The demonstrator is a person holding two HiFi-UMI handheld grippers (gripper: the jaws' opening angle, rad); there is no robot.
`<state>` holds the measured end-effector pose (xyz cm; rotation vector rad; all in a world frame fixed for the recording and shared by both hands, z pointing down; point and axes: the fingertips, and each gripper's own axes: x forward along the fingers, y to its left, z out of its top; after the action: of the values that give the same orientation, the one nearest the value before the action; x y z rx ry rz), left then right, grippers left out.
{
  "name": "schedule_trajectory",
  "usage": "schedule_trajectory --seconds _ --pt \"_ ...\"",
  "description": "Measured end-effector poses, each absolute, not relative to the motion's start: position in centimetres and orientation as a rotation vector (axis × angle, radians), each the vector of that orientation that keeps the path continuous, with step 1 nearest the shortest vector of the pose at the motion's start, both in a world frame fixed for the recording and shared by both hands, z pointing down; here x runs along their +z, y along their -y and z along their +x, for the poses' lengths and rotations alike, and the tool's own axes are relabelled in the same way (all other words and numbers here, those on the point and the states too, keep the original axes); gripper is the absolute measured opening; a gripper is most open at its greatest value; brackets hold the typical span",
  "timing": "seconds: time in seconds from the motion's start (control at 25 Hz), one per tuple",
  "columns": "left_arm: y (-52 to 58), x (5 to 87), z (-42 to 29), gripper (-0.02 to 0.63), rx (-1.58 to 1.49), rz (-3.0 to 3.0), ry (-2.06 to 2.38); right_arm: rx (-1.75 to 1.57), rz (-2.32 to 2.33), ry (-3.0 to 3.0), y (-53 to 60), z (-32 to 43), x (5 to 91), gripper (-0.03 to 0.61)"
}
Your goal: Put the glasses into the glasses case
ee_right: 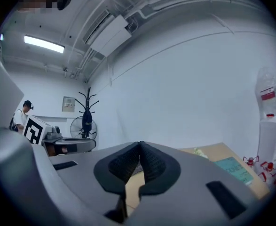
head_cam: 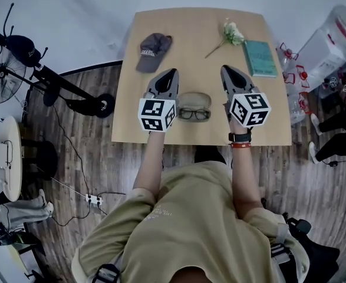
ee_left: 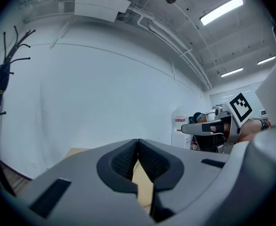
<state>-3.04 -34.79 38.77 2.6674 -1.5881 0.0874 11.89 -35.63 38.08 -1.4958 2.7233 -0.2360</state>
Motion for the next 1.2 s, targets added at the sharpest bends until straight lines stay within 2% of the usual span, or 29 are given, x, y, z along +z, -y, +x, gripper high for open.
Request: schedule_trajectory --seconds 0.48,1.2 --pt "35.5 37.1 -2.9 0.023 0.059 2.654 1.664 -0.189 -1.68 -2.616 36.5 14.6 37.5 0.014" --pt "37.1 38.2 -3.3 0.023 0.048 2.643 1.652 -0.231 -1.73 -2.641 37.4 14.1 39.3 0.014"
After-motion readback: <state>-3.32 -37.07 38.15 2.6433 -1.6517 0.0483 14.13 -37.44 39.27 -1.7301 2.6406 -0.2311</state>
